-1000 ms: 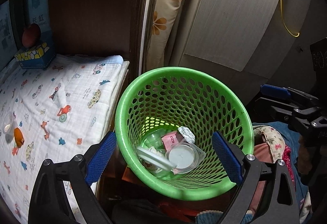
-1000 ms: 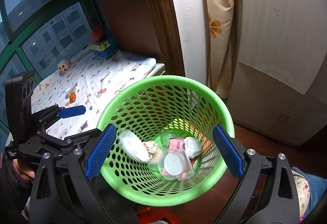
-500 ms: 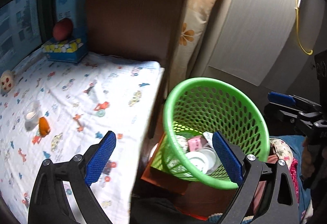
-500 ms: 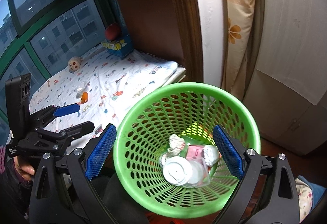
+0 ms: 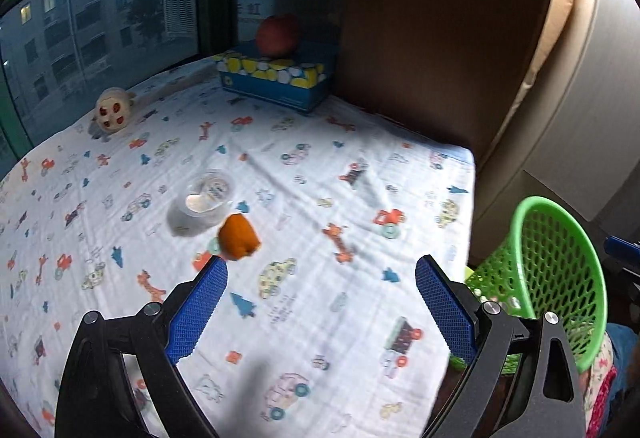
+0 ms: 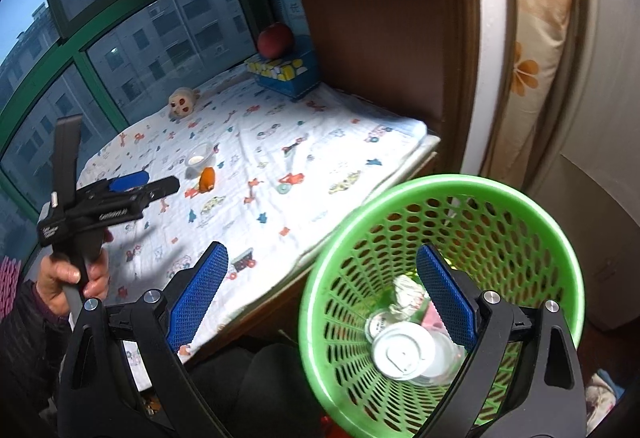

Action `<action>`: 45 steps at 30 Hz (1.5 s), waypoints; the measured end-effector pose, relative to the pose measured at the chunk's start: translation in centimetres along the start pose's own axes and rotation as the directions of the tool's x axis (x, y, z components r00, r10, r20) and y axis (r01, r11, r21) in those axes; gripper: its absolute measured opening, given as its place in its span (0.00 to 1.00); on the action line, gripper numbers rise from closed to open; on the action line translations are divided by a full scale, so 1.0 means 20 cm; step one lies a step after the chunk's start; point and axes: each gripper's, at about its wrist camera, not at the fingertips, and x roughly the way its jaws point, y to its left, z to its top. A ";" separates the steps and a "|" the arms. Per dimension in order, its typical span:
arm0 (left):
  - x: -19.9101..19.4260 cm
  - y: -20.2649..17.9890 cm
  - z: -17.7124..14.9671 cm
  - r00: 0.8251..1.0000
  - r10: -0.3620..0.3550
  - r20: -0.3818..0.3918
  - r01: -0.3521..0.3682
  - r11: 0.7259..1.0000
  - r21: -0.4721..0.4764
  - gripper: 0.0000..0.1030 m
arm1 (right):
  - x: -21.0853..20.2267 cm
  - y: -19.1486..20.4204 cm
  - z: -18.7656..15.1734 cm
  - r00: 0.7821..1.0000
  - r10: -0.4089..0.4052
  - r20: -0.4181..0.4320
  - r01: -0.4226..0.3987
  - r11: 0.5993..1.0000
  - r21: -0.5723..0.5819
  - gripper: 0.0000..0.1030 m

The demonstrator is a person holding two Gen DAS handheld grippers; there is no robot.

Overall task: Collect trash
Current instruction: 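Move both tools back over the bed toward the orange piece and small tub, then grasp the clear labeled tub with the left tool while the right tool grasps the orange piece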

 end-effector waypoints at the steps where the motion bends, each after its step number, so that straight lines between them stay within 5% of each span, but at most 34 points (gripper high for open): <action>1: 0.02 0.05 0.01 1.000 0.017 -0.005 -0.017 1.000 -0.010 0.89 | 0.02 0.02 0.01 1.000 0.004 -0.004 -0.004 1.000 -0.006 0.91; 13: 0.38 0.45 0.15 0.988 0.119 -0.096 -0.126 0.990 -0.069 0.89 | 0.28 0.27 0.09 0.998 0.023 -0.051 -0.027 0.997 -0.078 0.91; 26: 0.70 0.53 0.23 0.985 0.078 -0.157 -0.087 0.995 -0.056 0.89 | 0.56 0.43 0.15 0.994 0.036 -0.101 -0.047 0.994 -0.102 0.91; 29: 0.74 0.54 0.24 0.984 0.065 -0.167 -0.075 0.996 -0.054 0.77 | 0.61 0.46 0.16 0.993 0.039 -0.108 -0.051 0.993 -0.110 0.91; 33: 0.75 0.57 0.24 0.986 0.016 -0.168 -0.029 0.997 -0.075 0.64 | 0.67 0.51 0.18 0.992 0.049 -0.113 -0.062 0.992 -0.113 0.91; 45: 0.54 0.70 0.26 0.997 0.005 -0.077 -0.013 0.995 -0.098 0.64 | 0.95 0.67 0.23 0.978 0.103 -0.181 -0.125 0.985 -0.115 0.78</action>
